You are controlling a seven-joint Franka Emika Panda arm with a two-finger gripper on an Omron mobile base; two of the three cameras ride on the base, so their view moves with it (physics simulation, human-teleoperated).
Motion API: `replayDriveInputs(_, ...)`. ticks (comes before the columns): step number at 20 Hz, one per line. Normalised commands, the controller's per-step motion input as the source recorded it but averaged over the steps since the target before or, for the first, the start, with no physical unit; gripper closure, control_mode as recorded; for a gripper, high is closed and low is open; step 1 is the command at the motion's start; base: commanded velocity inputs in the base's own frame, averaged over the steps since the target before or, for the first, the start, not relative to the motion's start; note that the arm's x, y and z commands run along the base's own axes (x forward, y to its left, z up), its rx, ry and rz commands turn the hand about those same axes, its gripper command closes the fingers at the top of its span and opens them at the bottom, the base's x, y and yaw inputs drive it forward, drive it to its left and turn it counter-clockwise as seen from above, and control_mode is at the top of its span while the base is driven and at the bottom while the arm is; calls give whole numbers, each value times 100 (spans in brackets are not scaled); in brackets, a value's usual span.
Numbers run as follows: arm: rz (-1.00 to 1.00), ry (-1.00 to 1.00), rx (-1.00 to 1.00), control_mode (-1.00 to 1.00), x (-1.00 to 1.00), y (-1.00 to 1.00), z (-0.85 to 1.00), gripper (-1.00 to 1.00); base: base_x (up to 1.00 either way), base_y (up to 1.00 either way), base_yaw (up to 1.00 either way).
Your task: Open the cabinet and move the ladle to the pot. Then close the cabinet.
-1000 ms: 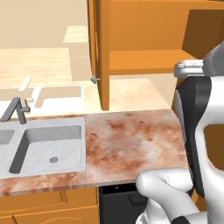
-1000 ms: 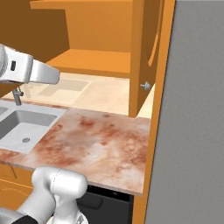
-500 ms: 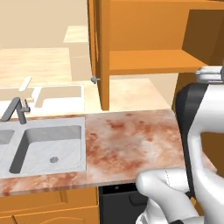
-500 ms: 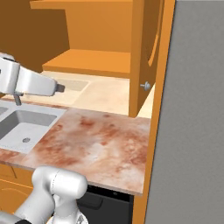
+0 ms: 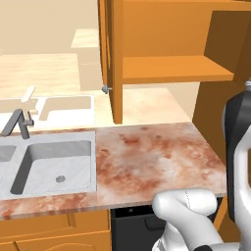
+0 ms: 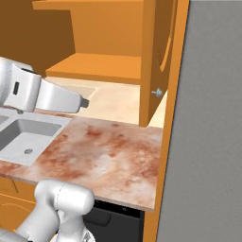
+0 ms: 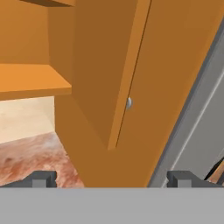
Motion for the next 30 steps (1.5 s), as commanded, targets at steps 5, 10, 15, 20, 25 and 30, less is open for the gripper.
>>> replayDriveInputs(5, 0, 0, 0, -100, 2, -22, 0, -100, 0, 0, 0)
replayDriveInputs(10, -1, 0, 0, -100, 1, -34, 0, -100, 0, 0, 0)
replayDriveInputs(15, 0, 0, 0, -100, 32, -22, 0, -100, 0, 0, 0)
replayDriveInputs(20, 0, 0, 3, -100, 51, -5, 0, -100, 0, 0, 0)
replayDriveInputs(25, 0, -1, 0, -100, 13, -21, 0, -100, 0, 0, 0)
replayDriveInputs(30, 0, -1, 0, -100, 0, -21, 0, -100, 0, 0, 0)
